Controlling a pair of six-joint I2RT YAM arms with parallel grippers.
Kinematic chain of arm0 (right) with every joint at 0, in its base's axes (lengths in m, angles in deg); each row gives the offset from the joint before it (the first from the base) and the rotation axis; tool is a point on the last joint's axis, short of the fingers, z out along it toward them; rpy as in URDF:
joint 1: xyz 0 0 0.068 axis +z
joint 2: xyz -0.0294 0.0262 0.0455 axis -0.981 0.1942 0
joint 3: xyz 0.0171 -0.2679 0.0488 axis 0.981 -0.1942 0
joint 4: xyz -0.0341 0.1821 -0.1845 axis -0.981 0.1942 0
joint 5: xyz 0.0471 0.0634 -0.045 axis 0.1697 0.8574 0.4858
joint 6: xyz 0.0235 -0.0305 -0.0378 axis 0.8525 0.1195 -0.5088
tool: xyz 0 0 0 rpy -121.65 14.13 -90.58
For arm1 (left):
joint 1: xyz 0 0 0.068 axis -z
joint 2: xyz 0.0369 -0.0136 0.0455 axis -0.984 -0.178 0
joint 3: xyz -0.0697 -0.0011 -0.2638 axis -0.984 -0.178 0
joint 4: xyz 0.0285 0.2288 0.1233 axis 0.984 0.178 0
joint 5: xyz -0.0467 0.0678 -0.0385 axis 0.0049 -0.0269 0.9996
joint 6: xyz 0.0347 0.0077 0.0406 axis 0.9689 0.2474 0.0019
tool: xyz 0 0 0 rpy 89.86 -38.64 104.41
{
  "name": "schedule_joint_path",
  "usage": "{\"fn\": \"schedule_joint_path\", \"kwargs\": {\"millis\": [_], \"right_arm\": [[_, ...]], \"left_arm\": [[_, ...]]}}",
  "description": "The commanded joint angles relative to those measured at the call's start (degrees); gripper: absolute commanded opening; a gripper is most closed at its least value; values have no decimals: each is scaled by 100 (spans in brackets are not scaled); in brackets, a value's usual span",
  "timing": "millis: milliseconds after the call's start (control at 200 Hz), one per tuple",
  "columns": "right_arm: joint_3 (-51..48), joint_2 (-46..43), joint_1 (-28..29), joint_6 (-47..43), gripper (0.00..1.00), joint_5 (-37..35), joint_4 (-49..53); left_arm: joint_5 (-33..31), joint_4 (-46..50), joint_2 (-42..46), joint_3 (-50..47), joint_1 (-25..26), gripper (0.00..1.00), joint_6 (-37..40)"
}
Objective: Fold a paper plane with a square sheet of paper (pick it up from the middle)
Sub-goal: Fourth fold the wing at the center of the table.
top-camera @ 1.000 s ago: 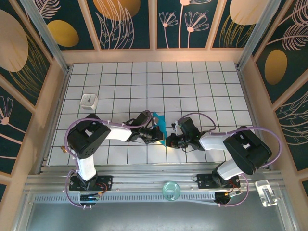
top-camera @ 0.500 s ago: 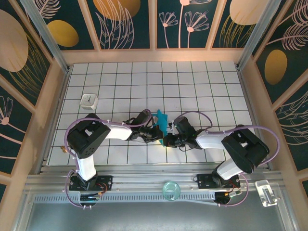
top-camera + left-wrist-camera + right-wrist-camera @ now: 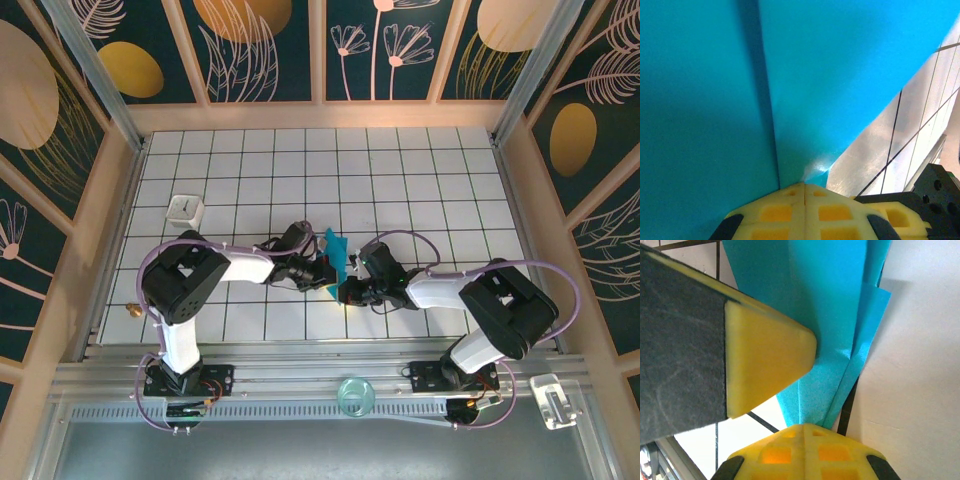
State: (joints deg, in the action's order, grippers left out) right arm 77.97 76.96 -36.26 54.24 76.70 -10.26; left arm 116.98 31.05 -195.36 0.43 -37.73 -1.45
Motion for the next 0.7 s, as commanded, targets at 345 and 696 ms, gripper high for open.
{"fn": "schedule_joint_path", "kwargs": {"millis": [345,696], "right_arm": [[-474,687,113,-112,0,-895,1601],[-498,687,114,-86,0,-917,1587]], "left_arm": [[-353,407,-451,550,-501,0,464],[-389,695,-681,1088,-667,0,690]]}}
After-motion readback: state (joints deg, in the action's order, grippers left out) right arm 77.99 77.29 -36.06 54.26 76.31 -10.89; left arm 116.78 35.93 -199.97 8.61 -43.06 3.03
